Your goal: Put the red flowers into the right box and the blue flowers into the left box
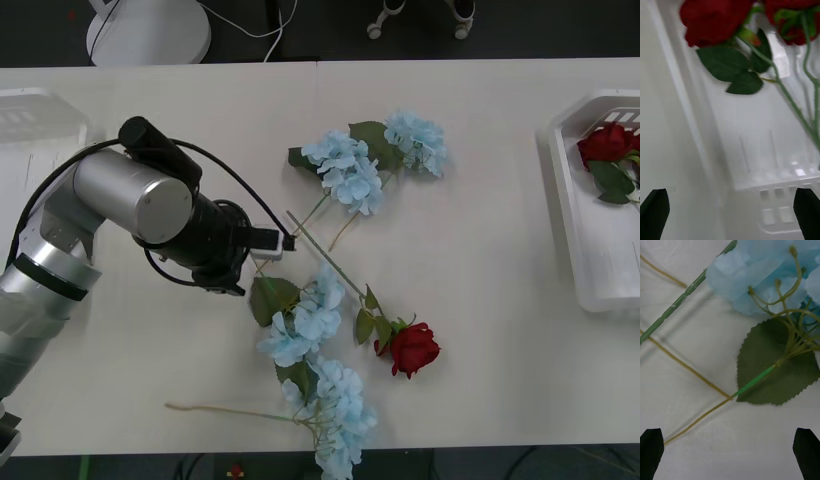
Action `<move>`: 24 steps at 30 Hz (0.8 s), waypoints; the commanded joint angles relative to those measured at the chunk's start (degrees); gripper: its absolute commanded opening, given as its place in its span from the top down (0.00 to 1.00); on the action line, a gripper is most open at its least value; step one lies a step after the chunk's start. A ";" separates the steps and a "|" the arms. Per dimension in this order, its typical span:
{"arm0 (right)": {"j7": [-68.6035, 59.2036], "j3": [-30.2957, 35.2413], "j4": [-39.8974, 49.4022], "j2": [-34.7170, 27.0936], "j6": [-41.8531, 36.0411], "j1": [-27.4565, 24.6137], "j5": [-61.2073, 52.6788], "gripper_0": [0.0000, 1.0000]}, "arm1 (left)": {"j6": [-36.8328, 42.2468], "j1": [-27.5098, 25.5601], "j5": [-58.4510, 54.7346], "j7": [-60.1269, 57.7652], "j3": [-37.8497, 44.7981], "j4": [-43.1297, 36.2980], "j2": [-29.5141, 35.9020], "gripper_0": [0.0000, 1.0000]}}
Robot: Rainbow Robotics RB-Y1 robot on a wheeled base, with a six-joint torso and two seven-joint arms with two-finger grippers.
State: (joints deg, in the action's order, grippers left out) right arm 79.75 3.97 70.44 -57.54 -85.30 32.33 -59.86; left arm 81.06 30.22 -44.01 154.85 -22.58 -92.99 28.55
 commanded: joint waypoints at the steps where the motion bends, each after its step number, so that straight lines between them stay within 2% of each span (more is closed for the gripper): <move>1: -15.41 -8.71 10.34 -0.12 5.85 3.27 -3.69 0.01 | -2.93 1.51 1.29 0.15 -4.31 -3.60 2.39 0.00; 7: -35.01 -21.54 16.84 0.23 14.99 7.57 -3.16 0.00 | -8.38 1.51 4.19 0.15 -9.41 -3.43 3.36 0.00; 16: -49.95 -31.21 16.58 6.56 18.24 15.04 3.52 0.00 | -11.89 1.60 10.52 0.15 -14.68 -3.34 3.18 0.00; 19: -53.65 -34.02 15.87 10.25 18.33 16.89 9.23 0.00 | -11.98 1.60 11.75 0.15 -15.39 -3.34 2.74 0.18; 24: -54.79 -37.54 11.30 15.52 18.42 19.97 12.66 0.00 | -12.86 1.60 13.68 0.15 -17.23 -2.90 2.13 0.22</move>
State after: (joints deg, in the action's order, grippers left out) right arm 25.15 -31.61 84.01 -45.70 -67.69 47.80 -49.38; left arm 69.27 30.22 -31.84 154.85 -38.31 -94.54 30.08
